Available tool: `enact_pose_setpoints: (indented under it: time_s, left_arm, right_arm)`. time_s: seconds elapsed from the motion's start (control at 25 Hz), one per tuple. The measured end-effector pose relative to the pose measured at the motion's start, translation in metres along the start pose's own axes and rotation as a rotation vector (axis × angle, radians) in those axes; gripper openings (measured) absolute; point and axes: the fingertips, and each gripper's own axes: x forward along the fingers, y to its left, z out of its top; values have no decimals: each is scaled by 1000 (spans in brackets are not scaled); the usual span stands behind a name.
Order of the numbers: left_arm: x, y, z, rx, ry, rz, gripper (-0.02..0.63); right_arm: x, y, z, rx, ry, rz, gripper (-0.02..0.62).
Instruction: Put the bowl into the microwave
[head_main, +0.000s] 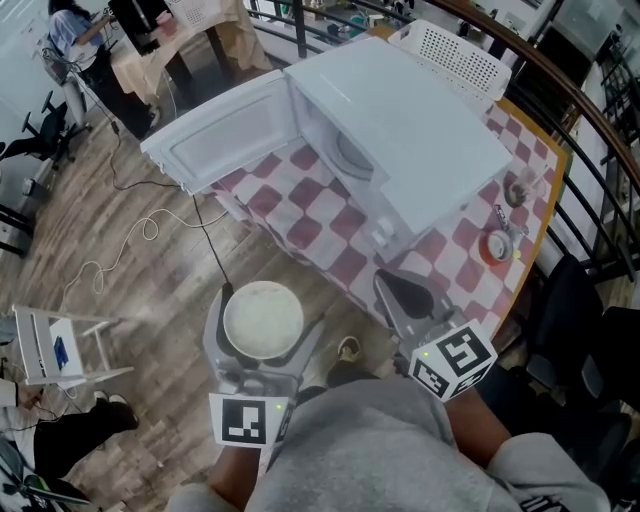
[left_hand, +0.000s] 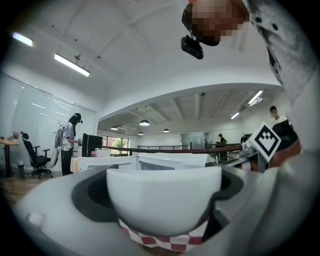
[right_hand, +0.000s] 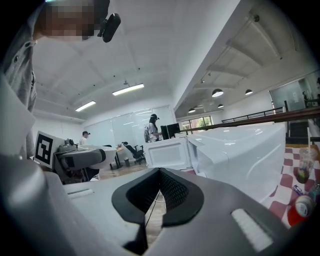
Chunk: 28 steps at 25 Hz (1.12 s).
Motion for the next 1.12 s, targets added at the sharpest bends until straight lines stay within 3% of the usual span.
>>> enact_pose_setpoints:
  time_s: [0.44, 1.12]
  left_arm:
    - [6, -15, 9, 6, -4, 15, 540]
    - [12, -31, 13, 32, -30, -41, 540]
  right_arm:
    - [-7, -7, -2, -1, -31, 23, -3]
    - [-16, -8, 4, 0, -65, 18, -3]
